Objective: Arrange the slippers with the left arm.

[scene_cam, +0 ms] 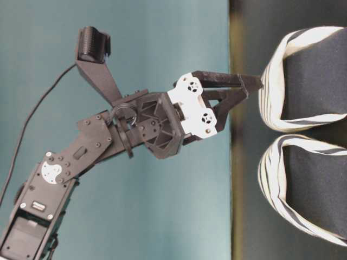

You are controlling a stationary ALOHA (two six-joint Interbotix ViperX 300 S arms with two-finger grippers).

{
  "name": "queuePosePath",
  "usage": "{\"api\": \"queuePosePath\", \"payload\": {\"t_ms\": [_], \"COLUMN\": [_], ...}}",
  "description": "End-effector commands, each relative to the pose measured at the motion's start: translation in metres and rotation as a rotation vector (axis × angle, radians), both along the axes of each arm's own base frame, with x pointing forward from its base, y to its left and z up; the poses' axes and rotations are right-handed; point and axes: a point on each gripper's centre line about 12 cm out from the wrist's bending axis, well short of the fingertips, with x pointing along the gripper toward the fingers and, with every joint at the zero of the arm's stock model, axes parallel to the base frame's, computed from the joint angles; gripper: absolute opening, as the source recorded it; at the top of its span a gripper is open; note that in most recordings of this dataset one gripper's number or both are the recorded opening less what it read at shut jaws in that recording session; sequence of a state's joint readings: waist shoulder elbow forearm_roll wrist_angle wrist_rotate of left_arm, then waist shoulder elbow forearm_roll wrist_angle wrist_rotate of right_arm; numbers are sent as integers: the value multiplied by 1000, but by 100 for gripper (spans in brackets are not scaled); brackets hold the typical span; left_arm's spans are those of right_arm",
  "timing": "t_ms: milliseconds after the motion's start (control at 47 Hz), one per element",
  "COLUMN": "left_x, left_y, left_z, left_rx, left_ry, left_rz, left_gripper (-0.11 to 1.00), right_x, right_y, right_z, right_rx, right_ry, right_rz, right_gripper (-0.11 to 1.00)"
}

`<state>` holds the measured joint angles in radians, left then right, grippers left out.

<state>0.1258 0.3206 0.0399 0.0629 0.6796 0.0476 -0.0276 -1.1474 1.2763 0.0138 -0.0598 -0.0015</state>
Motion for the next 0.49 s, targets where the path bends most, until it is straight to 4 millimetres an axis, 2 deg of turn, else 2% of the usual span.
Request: {"api": "queuePosePath", "payload": {"t_ms": [0,128,213,319,468], "left_x": [-2,-16,-27,-46,-78], "left_y": [-14,-39,-50,-60,-62], "left_z": [34,56,63,65,59], "left_rx": [21,31,33,27,24], "left_ry": [-79,-144,-192,-246,-290], "left_rz": [-46,-105,-132,-148,-150], "left_gripper": [76,76,76,76,76], "right_x": [1,1,1,1,1], "right_y": [1,1,1,1,1], "right_z": [2,3,3,4,4], "right_rx": [9,9,7,9,9], "right_ry": [-6,-8,-14,-19,-19], "right_rz": [4,4,4,4,4], "right_gripper": [0,0,0,0,0]}}
